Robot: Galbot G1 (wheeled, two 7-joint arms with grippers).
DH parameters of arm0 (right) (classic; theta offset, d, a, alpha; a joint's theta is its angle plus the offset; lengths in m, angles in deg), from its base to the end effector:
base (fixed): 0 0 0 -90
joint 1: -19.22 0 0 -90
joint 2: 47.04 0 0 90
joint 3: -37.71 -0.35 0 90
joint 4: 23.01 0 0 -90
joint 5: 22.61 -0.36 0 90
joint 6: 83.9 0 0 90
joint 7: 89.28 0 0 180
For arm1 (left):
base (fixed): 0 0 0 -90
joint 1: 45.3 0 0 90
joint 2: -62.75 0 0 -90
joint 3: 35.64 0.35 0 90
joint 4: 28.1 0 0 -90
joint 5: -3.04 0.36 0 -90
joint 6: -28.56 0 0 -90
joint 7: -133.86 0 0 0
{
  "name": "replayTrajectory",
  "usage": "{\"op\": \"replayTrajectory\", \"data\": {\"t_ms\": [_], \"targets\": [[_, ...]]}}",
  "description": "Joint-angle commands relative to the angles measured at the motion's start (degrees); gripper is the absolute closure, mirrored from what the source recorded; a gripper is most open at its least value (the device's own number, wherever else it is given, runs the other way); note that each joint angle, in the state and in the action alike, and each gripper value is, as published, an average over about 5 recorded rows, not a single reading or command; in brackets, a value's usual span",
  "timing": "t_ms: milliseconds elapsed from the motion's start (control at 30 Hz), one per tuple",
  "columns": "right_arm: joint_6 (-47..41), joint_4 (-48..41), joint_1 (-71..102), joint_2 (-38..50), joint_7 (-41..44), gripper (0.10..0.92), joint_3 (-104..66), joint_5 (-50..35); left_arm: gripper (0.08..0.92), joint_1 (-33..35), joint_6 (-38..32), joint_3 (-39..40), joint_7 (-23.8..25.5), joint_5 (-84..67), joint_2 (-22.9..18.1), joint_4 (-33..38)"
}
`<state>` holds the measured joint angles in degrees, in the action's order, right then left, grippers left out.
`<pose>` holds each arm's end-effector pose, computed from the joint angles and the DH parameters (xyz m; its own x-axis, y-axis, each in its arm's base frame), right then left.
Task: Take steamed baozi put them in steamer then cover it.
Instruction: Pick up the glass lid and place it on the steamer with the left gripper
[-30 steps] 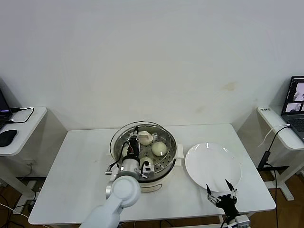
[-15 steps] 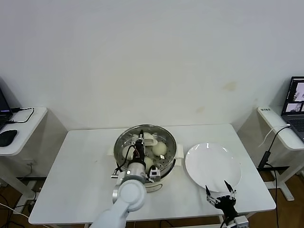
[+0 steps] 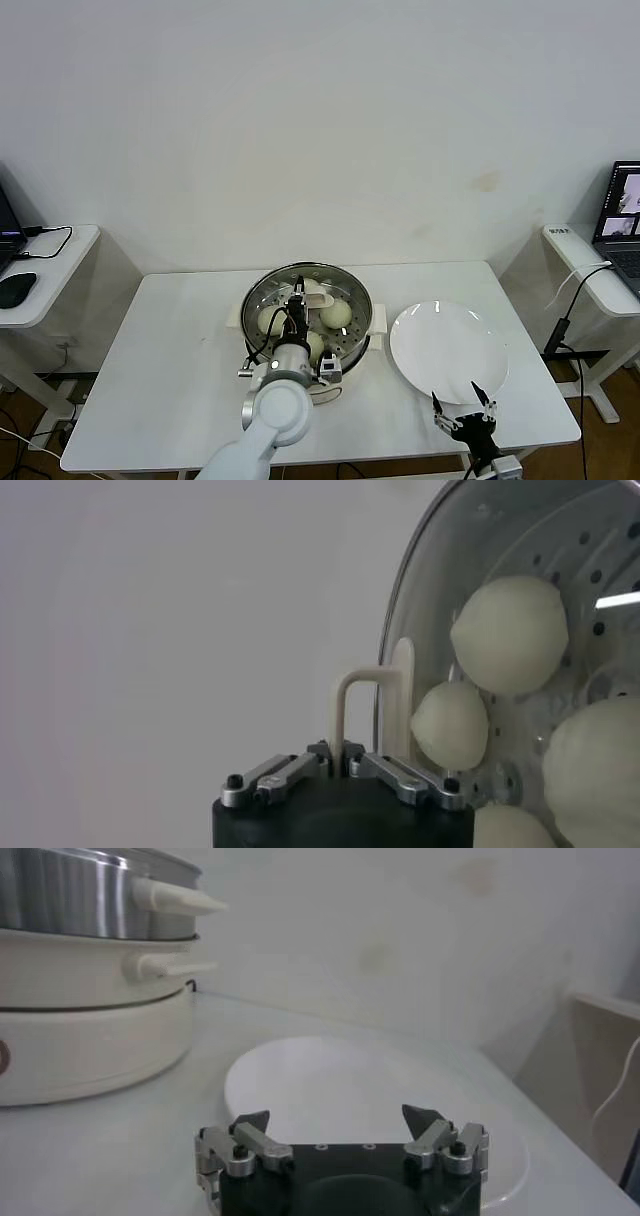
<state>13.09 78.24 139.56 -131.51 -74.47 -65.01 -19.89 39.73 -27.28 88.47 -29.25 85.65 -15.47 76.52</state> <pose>0.1604 -0.1043 -0.4078 -0.9682 -0.0796 0.2373 -0.1247 0.9754 -0.1819 0.3128 -0.1383 -0.2675 -0.9967 0.0387 0.0709 0.0723 0.0361 0.9967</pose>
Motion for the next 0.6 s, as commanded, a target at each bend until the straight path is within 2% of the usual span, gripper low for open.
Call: {"op": "replayTrajectory", "data": {"t_ms": [33, 300, 600], "targets": [[0.05, -0.04, -0.02, -0.09, 0.05, 0.203, 0.18, 0.08, 0.860, 0.37, -0.43, -0.26, -0.50, 0.91, -0.34, -0.33], [0.08, -0.10, 0.05, 0.09, 0.10, 0.203, 0.26, 0.05, 0.842, 2.01, -0.54, -0.51, -2.21, -1.43, -0.58, 1.42], [0.13, 0.03, 0.31, 0.27, 0.10, 0.203, 0.35, 0.07, 0.602, 6.80, -1.07, -1.10, -6.46, -5.17, 1.73, 8.05]]}}
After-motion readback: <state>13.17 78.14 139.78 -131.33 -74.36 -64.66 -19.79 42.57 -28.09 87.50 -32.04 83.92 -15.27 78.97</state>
